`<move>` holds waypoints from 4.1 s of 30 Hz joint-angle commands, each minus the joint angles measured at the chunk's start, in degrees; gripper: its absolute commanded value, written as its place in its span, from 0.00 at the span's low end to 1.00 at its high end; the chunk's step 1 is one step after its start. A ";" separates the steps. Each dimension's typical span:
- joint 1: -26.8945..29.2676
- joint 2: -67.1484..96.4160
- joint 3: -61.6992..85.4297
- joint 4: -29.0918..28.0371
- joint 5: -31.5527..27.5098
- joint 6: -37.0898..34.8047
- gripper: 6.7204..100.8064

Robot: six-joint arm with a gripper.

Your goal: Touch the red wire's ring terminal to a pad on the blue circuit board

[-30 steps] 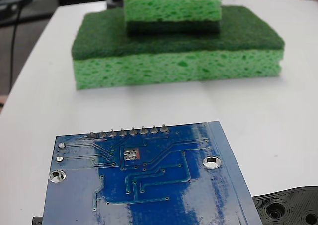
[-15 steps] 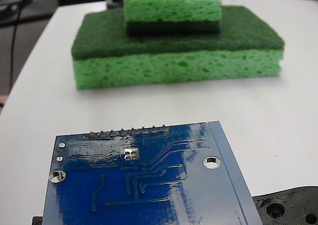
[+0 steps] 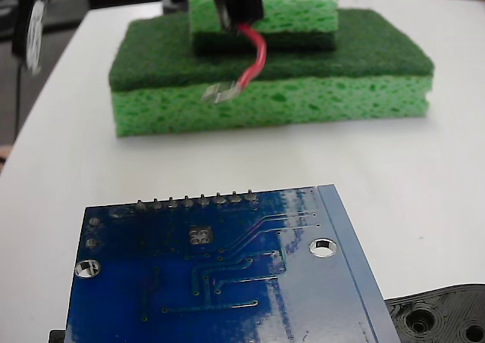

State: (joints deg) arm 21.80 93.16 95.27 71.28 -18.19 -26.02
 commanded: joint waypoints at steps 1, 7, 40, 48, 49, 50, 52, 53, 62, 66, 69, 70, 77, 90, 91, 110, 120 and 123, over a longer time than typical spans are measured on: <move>0.18 -0.70 -0.70 -0.44 0.09 0.00 0.99; 0.44 -3.60 -4.04 1.49 0.62 0.09 0.99; 0.70 -8.88 -7.56 2.02 -0.79 -1.41 0.99; 0.35 -8.79 -8.09 2.37 -0.35 -1.23 0.99; 0.26 -8.79 -8.17 2.37 -0.35 -1.23 0.99; 0.18 -8.70 -8.17 2.37 -0.26 -1.14 0.99; -0.26 -8.53 -8.35 2.37 0.09 -0.88 0.99; -0.62 -8.26 -8.35 2.37 0.35 -0.62 0.99; -2.20 -0.53 -3.34 1.32 3.52 3.08 0.99; -3.34 5.63 2.02 -0.97 5.01 5.71 0.99; -5.63 12.04 8.44 -4.57 7.03 8.44 0.99; -6.33 14.15 10.55 -5.62 7.65 9.40 0.99; -9.23 29.71 25.93 -11.87 8.70 14.94 0.99; -13.54 68.29 62.84 -24.17 9.76 24.26 0.99; -13.54 70.75 64.86 -24.61 9.76 24.52 0.99; -19.95 81.74 76.38 -27.07 18.02 28.92 0.99; -19.95 81.74 76.38 -27.07 17.58 28.39 0.99; -19.95 81.83 76.38 -26.98 16.96 28.04 0.99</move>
State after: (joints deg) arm 1.85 174.81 171.91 44.38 -1.14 2.02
